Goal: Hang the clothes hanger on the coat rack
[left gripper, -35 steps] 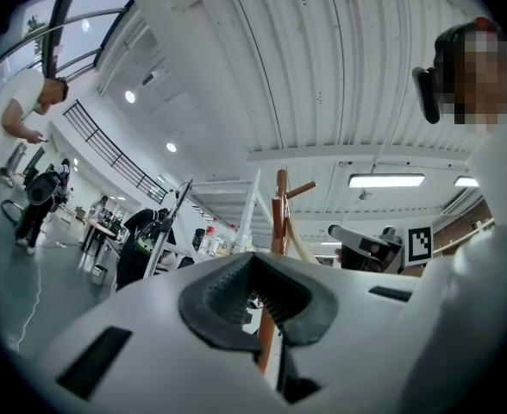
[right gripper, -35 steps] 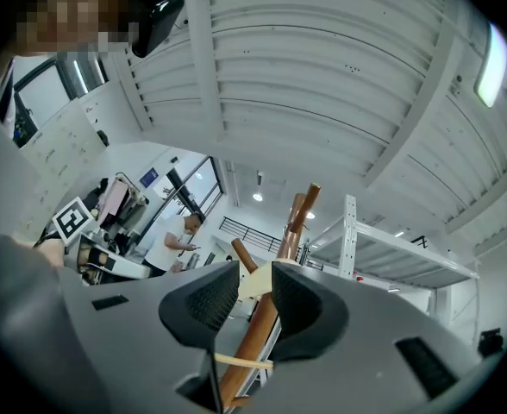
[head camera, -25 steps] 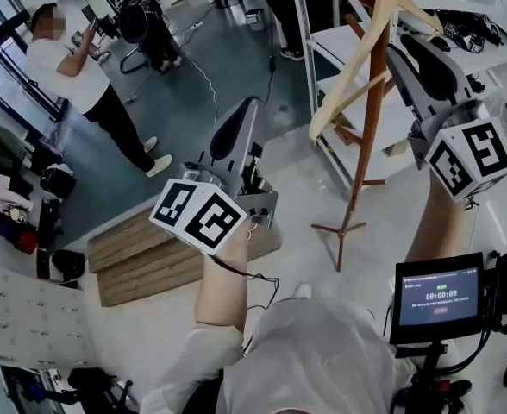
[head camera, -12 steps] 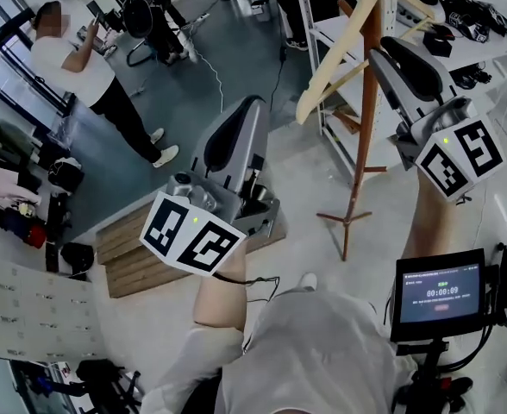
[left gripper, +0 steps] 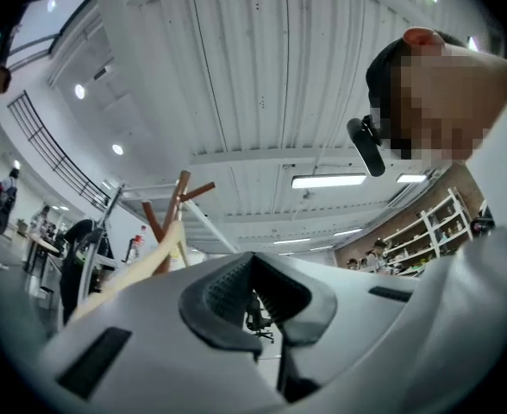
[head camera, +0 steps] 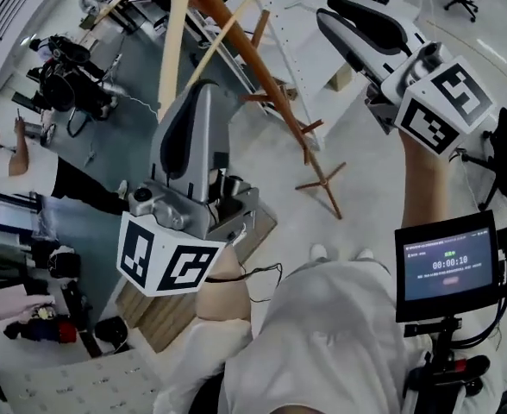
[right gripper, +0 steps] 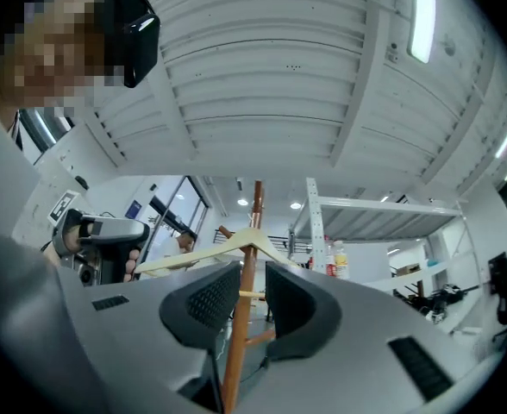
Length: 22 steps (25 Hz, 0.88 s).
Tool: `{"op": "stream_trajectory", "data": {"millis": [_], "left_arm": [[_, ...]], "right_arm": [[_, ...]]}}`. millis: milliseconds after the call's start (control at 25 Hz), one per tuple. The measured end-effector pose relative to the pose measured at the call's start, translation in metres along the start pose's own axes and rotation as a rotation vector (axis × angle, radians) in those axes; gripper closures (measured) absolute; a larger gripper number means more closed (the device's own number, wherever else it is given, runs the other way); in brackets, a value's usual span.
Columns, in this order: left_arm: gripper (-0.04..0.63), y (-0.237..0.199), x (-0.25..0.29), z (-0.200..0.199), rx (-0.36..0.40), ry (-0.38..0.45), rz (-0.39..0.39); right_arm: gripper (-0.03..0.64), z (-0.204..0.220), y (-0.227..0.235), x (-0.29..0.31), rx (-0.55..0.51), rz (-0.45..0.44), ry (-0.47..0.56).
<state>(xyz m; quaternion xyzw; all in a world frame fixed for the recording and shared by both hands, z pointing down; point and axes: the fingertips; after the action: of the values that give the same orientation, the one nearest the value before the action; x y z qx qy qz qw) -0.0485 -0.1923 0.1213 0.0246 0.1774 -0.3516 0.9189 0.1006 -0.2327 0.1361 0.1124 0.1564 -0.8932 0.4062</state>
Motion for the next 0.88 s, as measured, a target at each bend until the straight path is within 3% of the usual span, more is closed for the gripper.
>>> {"op": "stream_trajectory", "data": {"millis": [240, 440, 880], "left_arm": [[0.591, 0.065, 0.043, 0.045, -0.105, -0.083, 0.233], [0.591, 0.113, 0.072, 0.102, -0.228, -0.188, 0.413], [0.591, 0.185, 0.055, 0.21, -0.369, -0.436, 0.639]], "right_arm": [[0.518, -0.013, 0.016, -0.1, 0.031, 0.219, -0.029], [0.518, -0.013, 0.023, -0.174, -0.004, 0.417, -0.102], [0.518, 0.005, -0.028, -0.266, 0.048, 0.654, -0.115]]}}
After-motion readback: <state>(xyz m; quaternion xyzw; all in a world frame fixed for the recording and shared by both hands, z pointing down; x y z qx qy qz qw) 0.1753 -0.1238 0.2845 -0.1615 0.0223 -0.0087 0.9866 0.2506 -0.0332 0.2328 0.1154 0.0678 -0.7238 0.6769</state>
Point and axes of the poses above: the fingertips, and each gripper's own axes: x forward along the fingers, y to its right, z out of its underside, and after that the axes turned 12 degrees about -z, right-handed
